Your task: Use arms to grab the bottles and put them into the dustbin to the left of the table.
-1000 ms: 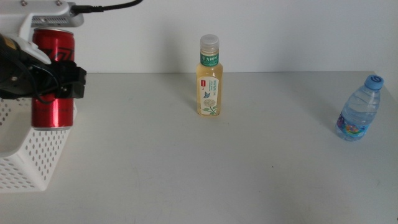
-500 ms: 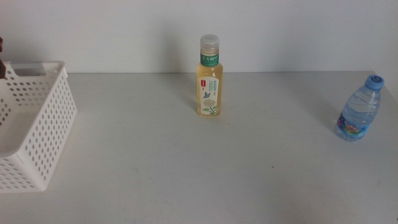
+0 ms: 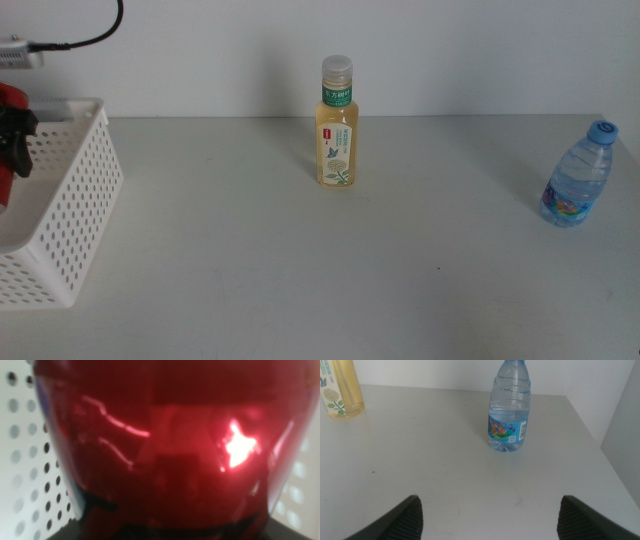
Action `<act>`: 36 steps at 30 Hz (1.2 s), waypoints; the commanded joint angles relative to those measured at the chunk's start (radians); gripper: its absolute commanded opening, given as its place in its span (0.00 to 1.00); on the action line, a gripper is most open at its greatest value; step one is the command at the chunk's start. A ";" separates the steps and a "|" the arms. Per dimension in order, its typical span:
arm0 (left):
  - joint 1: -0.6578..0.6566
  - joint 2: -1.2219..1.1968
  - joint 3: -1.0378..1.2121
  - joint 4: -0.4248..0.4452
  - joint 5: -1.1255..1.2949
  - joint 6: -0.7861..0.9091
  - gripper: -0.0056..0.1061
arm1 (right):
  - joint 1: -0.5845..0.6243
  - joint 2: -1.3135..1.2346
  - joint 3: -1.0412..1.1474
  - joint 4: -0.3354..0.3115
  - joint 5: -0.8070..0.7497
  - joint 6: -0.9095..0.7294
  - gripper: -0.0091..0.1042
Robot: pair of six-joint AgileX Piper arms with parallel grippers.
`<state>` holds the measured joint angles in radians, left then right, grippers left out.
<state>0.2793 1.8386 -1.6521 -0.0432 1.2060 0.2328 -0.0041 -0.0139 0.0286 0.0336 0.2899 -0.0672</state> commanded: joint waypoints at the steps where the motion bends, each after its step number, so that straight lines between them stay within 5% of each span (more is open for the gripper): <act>1: 0.002 -0.019 -0.042 0.029 -0.030 0.002 0.04 | -0.007 -0.022 -0.010 -0.008 -0.070 -0.007 0.77; 14: 0.001 0.126 -0.039 0.043 -0.043 0.002 0.08 | -0.007 -0.022 -0.010 -0.008 -0.070 -0.007 0.77; 19: 0.001 0.126 -0.039 0.043 -0.061 0.050 0.33 | -0.007 -0.022 -0.010 -0.008 -0.070 -0.007 0.77; 26: 0.001 0.126 -0.039 0.043 -0.057 0.069 0.89 | -0.007 -0.022 -0.010 -0.008 -0.070 -0.007 0.77; 30: -0.009 0.113 -0.045 0.050 -0.017 0.072 0.89 | -0.007 -0.022 -0.010 -0.008 -0.070 -0.007 0.77; 36: -0.071 0.045 -0.124 0.190 0.070 -0.062 0.89 | -0.007 -0.022 -0.010 -0.008 -0.070 -0.007 0.77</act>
<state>0.2327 1.9736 -1.7231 0.1020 1.2204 0.2244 -0.0041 -0.0139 0.0286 0.0336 0.2899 -0.0672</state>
